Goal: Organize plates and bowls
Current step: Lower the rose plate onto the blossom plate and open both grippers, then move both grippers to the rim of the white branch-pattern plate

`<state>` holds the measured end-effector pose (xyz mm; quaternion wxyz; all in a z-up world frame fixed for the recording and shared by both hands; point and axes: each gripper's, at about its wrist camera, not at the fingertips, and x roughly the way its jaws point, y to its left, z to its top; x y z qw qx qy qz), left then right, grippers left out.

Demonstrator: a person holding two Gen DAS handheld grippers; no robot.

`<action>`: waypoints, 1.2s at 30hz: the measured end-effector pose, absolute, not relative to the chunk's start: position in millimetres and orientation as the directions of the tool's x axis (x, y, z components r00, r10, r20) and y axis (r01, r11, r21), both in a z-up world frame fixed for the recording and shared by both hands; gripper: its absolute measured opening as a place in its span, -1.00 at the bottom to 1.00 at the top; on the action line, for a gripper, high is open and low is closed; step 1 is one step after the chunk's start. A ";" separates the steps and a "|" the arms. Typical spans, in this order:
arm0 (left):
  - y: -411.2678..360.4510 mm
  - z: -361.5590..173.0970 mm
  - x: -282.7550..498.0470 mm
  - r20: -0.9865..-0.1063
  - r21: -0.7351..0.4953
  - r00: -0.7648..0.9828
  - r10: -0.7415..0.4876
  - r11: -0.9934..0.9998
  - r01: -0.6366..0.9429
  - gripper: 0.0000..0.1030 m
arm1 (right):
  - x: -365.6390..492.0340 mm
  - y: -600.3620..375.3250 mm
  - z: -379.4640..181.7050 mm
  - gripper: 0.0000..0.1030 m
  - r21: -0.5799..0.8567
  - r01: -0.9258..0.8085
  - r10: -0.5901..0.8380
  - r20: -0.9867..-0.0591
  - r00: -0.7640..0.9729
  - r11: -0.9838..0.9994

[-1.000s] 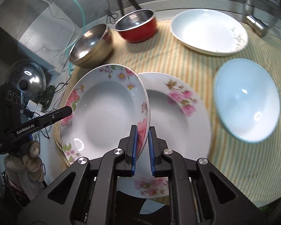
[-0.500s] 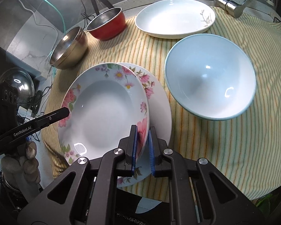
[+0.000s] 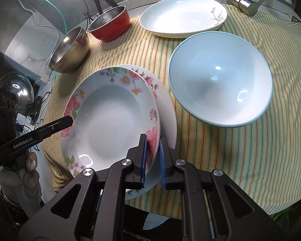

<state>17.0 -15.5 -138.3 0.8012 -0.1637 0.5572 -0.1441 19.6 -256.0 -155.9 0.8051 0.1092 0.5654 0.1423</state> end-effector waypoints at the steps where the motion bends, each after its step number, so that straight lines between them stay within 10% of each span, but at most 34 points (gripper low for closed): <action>1: -17.1 -138.4 17.5 -0.847 -0.419 0.337 -0.410 0.907 0.049 -0.66 | 19.6 -255.4 -155.8 -0.72 0.335 -0.110 0.352 -0.880 0.319 0.936; 12: -23.0 -136.5 18.3 -0.857 -0.382 0.350 -0.377 0.922 0.058 -0.62 | 17.9 -252.9 -154.5 -0.68 0.311 -0.132 0.338 -0.881 0.330 0.941; 20: -21.2 -133.3 15.8 -0.854 -0.388 0.359 -0.376 0.921 0.042 -0.62 | 13.4 -251.2 -147.5 -0.10 0.298 -0.161 0.336 -0.874 0.351 0.941; 29: -16.6 -123.2 21.7 -0.840 -0.426 0.369 -0.397 0.904 0.003 0.08 | 3.1 -262.4 -127.0 0.23 0.344 -0.216 0.402 -0.847 0.348 0.914; 36: -27.6 -111.0 40.0 -0.830 -0.422 0.400 -0.390 0.907 0.009 0.11 | 3.9 -294.0 -81.5 0.41 0.336 -0.252 0.417 -0.793 0.445 0.908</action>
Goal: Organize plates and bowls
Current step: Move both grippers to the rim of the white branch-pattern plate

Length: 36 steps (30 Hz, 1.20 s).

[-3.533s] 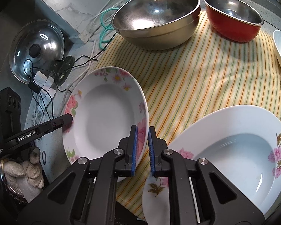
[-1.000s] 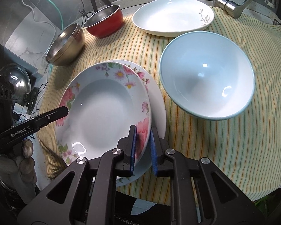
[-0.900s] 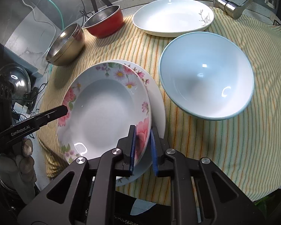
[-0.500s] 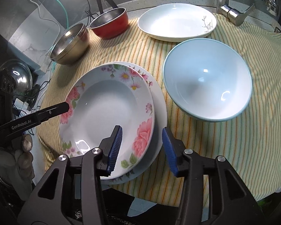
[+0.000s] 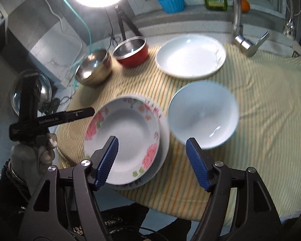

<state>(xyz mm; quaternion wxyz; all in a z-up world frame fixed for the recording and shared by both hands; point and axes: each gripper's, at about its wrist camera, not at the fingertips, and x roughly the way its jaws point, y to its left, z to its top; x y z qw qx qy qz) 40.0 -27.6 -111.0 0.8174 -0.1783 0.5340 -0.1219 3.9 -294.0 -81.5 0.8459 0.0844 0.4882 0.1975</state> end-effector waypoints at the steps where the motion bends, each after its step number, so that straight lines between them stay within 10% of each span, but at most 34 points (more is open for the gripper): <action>1: -30.9 -108.6 44.0 -0.823 -0.427 0.408 -0.395 0.904 0.014 0.11 | 7.7 -302.4 -75.3 0.41 0.341 -0.246 0.419 -0.783 0.459 0.907; 21: -89.7 -99.2 133.0 -0.767 -0.477 0.486 -0.419 0.879 0.005 0.06 | 150.2 -411.0 -89.5 0.39 0.324 -0.125 0.339 -0.773 0.537 0.938; 36: -118.2 -133.8 182.5 -0.827 -0.413 0.432 -0.360 0.910 -0.032 -0.42 | 223.0 -396.2 -137.0 -0.32 0.308 -0.182 0.358 -0.822 0.443 0.934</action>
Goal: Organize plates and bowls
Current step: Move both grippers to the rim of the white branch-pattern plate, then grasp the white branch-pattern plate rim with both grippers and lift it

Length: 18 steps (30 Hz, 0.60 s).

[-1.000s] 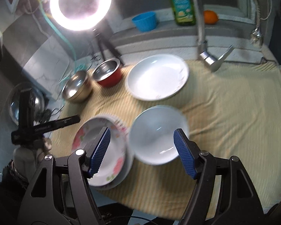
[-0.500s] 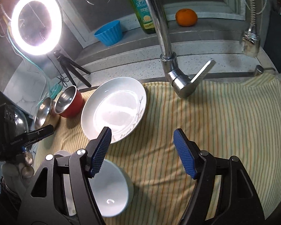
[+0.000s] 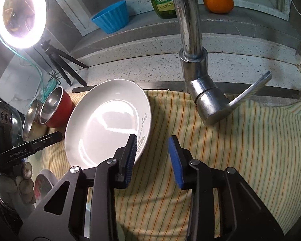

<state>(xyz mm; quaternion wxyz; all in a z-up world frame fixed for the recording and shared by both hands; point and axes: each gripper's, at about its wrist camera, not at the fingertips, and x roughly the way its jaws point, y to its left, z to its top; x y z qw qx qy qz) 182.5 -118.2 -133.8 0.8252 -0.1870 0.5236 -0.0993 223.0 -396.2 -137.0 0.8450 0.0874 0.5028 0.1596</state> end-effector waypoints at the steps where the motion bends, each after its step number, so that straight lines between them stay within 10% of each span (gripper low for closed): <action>1: -119.4 -135.1 184.9 -0.830 -0.408 0.430 -0.357 0.912 -0.031 -0.42 | 224.9 -396.9 -138.3 -0.32 0.309 -0.182 0.358 -0.823 0.441 0.934; 18: -125.2 -154.5 209.7 -0.844 -0.402 0.399 -0.358 0.915 -0.029 -0.65 | 246.1 -381.0 -157.9 -0.70 0.301 -0.217 0.366 -0.843 0.394 0.928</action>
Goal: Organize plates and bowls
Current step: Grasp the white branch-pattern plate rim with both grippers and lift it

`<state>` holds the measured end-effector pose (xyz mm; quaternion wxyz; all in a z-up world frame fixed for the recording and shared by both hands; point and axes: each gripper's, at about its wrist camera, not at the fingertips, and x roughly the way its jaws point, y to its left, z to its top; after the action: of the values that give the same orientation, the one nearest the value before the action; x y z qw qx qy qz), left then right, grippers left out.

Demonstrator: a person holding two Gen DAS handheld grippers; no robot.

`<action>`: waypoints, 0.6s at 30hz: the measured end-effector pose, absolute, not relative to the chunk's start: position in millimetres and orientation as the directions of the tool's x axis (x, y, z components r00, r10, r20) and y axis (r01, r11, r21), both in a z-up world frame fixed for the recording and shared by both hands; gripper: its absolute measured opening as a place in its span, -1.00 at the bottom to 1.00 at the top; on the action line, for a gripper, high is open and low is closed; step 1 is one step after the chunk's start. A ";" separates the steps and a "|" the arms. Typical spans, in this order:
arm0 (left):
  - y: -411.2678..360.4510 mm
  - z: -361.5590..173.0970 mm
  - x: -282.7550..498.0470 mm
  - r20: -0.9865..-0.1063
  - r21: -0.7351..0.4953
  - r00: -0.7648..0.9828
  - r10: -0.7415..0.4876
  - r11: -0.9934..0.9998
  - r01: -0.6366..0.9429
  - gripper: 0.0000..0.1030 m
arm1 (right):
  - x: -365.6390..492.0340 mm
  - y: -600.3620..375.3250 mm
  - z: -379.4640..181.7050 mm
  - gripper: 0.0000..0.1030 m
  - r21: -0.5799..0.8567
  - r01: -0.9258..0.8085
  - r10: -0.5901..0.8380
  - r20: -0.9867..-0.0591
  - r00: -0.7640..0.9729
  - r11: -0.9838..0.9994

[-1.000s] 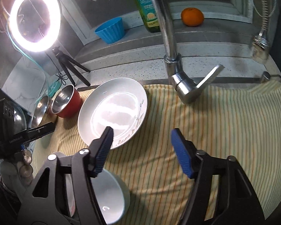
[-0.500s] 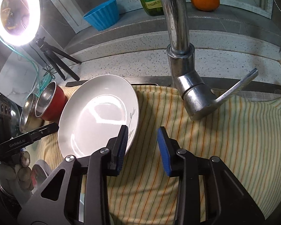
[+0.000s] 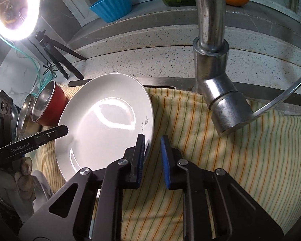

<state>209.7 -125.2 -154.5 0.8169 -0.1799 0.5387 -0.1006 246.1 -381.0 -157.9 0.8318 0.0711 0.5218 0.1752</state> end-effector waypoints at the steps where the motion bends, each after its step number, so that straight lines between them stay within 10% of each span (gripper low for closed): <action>1: -125.2 -154.7 210.3 -0.844 -0.402 0.399 -0.358 0.915 -0.029 -0.66 | 246.7 -379.8 -158.7 -0.71 0.300 -0.219 0.365 -0.845 0.392 0.929; 18: -131.3 -150.9 211.6 -0.845 -0.378 0.401 -0.354 0.926 0.020 -0.66 | 246.3 -363.5 -159.0 -0.78 0.245 -0.240 0.324 -0.863 0.388 0.940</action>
<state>211.6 -131.3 -150.9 0.8223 -0.1559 0.5353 -0.1137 246.3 -363.5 -159.0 0.8321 0.0400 0.5267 0.1692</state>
